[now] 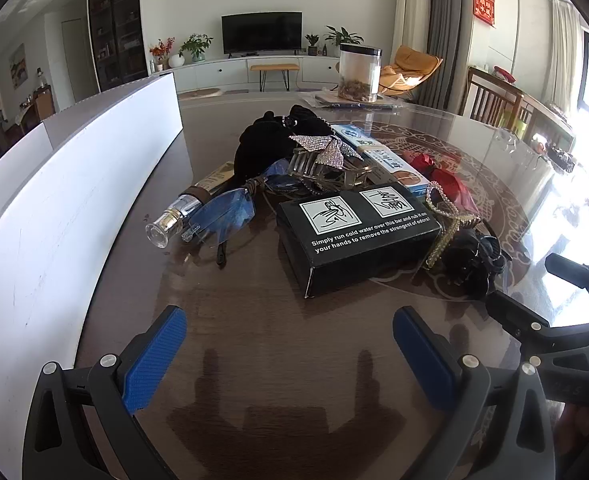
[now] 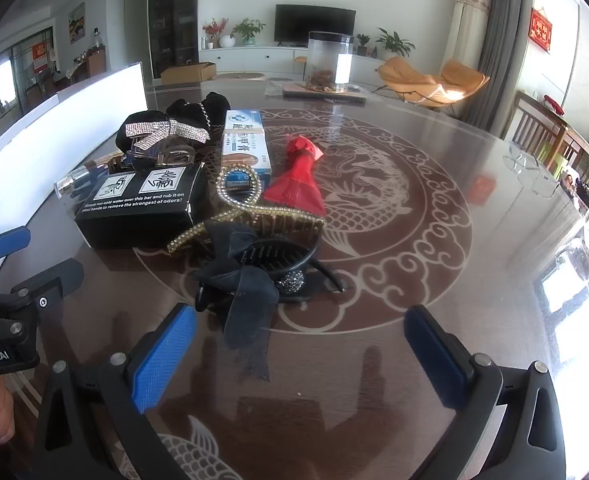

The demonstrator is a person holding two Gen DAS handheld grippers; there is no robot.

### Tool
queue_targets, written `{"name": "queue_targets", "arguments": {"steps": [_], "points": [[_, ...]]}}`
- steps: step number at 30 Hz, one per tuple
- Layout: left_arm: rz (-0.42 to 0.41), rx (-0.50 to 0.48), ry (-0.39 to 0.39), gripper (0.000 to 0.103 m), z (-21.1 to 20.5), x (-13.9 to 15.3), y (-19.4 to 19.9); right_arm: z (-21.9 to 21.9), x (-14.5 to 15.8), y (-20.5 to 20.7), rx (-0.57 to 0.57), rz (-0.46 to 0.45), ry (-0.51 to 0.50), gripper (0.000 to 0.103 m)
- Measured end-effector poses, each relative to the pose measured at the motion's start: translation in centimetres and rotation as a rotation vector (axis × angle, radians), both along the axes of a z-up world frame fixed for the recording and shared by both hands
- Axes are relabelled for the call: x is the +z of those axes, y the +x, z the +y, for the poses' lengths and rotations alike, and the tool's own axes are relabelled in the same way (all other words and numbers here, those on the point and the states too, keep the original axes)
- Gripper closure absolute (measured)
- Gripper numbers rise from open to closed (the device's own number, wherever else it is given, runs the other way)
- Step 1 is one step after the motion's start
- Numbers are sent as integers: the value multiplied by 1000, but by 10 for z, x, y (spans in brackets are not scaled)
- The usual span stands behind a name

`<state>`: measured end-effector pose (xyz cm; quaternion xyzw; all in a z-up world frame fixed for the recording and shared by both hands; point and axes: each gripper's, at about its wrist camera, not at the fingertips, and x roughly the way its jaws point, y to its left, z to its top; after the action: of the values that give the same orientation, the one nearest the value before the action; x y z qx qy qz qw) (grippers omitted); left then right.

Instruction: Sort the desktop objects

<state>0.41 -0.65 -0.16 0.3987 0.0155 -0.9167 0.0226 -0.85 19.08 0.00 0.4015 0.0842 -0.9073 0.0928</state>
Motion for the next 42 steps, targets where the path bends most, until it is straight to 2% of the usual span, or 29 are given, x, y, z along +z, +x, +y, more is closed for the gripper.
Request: {"name": "queue_targets", "arguments": {"steps": [19, 42], "points": [[-6, 17, 66, 0, -11, -1, -1, -1, -1, -1, 0, -3, -1, 0], [-2, 14, 73, 0, -13, -2, -1, 4, -1, -2, -8, -11, -28, 0]]}}
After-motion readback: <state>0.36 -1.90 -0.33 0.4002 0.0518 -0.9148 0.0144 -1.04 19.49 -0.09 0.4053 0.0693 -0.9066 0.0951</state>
